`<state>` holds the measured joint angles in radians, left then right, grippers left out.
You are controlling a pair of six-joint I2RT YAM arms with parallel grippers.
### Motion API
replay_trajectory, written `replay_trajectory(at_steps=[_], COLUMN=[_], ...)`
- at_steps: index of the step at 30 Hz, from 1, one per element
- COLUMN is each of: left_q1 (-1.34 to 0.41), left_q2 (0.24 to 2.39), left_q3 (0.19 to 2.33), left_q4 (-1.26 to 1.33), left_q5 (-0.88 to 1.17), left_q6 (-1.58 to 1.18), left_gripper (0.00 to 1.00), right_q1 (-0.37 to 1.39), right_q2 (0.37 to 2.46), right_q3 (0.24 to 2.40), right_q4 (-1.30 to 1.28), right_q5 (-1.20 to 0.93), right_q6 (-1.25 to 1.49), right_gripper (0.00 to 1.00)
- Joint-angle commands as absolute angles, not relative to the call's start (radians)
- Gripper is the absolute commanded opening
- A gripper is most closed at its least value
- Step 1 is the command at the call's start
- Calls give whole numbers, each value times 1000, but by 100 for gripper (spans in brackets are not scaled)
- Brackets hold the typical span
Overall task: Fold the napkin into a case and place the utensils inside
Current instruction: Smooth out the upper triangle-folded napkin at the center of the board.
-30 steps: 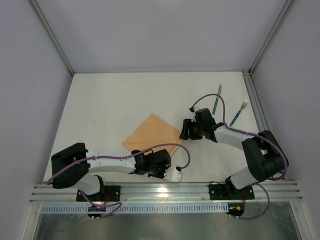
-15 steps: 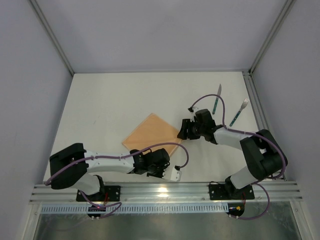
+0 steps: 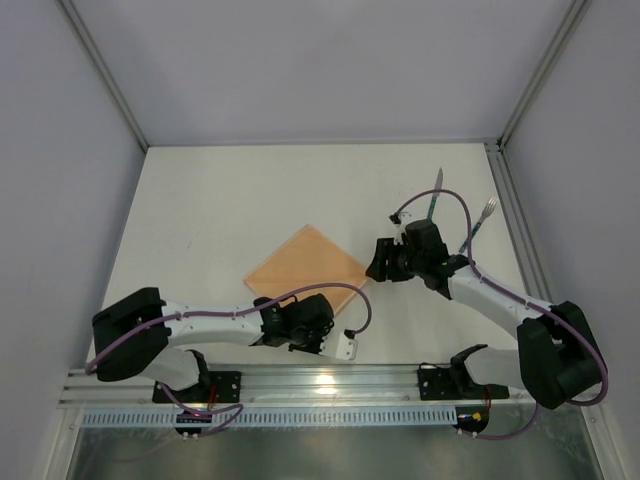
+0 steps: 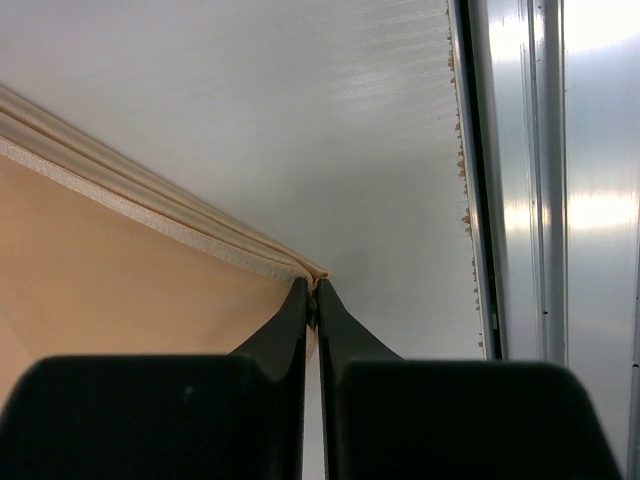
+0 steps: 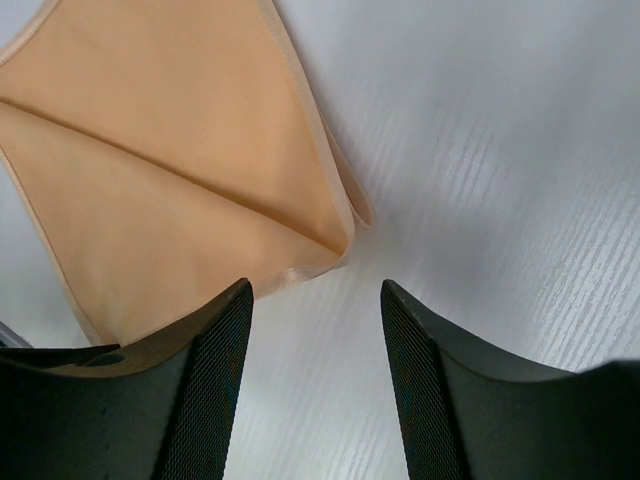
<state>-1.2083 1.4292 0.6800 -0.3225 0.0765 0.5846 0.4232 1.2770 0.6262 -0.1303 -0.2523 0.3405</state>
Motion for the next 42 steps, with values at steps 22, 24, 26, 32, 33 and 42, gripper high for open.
replay_trajectory(at_steps=[22,24,26,32,33,42], left_q1=[-1201,-1203,-1201,-1201,-1203,-1201], left_q2=[1428,1428,1427,1427,1427,1433], left_q3=[663,663,663,663,661,666], left_q4=[-362,-364,-365,-373,-376,-379], left_q5=[101,104,104,110,112,114], left_q6=[589,591,589,592,594,601], left_gripper=[0,0,0,0,0,0], right_q1=[417,416,411,403,400,393], right_q2=[1385,1407,1430,1442,1437,1454], right_q3=[528,534,535,526,520,489], right_q4=[124,132,146,187,198,311], right_q5=[-304,-298,-291,-267,-262,-278], right_q6=[465,468,476,492,498,517], right_gripper=[35,34,34,26,24,4])
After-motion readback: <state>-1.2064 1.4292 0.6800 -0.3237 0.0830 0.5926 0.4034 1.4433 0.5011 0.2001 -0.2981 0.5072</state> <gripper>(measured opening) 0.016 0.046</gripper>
